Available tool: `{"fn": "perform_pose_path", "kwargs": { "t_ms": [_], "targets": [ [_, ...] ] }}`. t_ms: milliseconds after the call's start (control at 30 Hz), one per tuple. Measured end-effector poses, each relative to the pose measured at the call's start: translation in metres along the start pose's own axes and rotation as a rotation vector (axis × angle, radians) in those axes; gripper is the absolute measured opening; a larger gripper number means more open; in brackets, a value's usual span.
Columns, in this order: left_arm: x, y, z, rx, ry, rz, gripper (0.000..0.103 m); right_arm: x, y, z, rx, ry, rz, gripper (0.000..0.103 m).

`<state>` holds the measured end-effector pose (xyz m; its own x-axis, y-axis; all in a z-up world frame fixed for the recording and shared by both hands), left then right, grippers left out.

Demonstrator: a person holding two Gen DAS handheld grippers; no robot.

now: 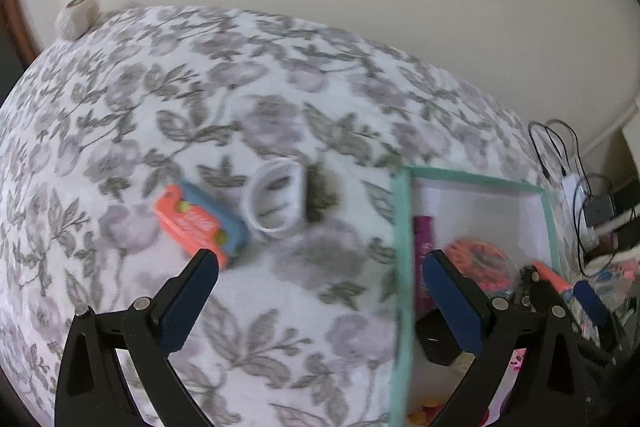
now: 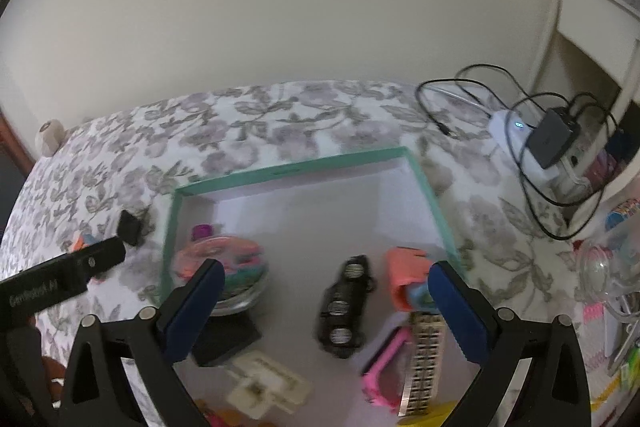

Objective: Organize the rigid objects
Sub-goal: 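Move both tools back toward the orange knife toy and white watch band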

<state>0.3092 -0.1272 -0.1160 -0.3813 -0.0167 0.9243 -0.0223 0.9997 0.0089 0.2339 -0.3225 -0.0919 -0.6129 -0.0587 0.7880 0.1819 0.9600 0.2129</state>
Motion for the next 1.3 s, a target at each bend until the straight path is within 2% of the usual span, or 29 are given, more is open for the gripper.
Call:
{"fn": "perform_pose_path", "kwargs": {
  "t_ms": [333,633,800,900,1167,1300],
  "targets": [
    [-0.018,0.081,-0.010,0.163,0.059,-0.018,0.102,-0.020,0.067,0.006,0.117,0.044,-0.046,0.103],
    [-0.039,0.124,-0.006,0.240,0.102,-0.051,0.102,-0.032,0.114,0.012,0.195,0.058,-0.073,0.103],
    [-0.053,0.119,-0.003,0.236,0.116,-0.028,0.102,-0.037,0.124,0.015,0.228,0.061,-0.059,0.103],
    [-0.061,0.104,-0.002,0.197,0.111,-0.020,0.102,-0.036,0.121,0.014,0.223,0.060,-0.050,0.103],
    [-0.071,0.070,0.002,0.041,0.097,-0.066,0.102,-0.036,0.113,0.013,0.206,0.056,-0.034,0.103],
    [-0.073,0.067,0.001,0.028,0.099,-0.088,0.102,-0.036,0.115,0.013,0.207,0.056,-0.039,0.103]
  ]
}}
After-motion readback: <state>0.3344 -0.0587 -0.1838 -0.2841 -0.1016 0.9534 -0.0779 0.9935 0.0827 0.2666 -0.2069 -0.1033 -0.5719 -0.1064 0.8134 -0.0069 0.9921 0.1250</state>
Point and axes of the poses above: each gripper's, at about its wrist camera, not at the fingertips, and x roughly against the way its jaws point, y to its left, z to its underside, the point moved 7 cm from there along -x, roughly the way its jaws point, and after that the axes turned 12 degrees about -z, right-handed, at the moved point
